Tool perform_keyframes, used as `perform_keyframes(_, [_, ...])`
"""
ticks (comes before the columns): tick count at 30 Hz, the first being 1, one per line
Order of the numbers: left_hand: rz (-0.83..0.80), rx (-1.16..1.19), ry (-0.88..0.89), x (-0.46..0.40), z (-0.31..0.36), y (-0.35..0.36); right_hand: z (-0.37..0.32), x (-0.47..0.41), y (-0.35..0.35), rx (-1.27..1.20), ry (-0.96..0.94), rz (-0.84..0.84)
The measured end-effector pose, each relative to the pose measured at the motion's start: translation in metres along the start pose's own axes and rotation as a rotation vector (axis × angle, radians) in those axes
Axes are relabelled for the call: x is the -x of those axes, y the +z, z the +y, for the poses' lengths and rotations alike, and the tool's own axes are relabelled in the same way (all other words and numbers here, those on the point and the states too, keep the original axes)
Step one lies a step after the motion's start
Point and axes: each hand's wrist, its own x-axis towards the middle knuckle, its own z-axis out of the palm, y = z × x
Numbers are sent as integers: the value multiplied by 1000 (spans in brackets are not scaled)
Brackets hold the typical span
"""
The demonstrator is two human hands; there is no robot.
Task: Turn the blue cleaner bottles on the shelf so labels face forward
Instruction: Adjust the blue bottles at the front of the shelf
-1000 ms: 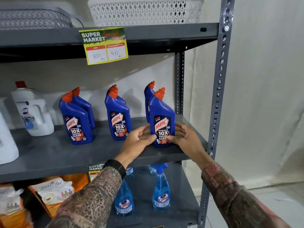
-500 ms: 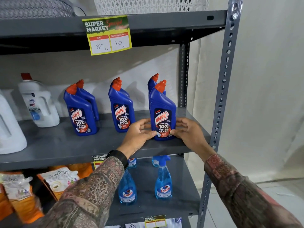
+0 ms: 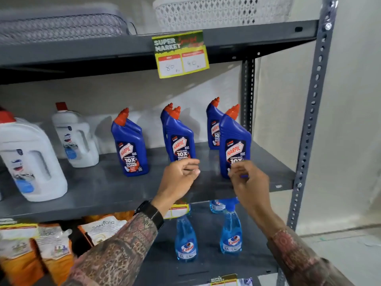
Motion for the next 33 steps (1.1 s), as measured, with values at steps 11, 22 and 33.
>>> perform_keyframes(11, [-63, 206, -132, -63, -31, -63, -57, -70, 126, -194, 243, -407])
perform_keyframes(22, [-115, 98, -30, -50, -48, -70, -42, -57, 128, -177, 163, -421])
perform_keyframes(33, [-78, 157, 64, 0, -58, -89, -50, -7, 107, -307, 118, -399])
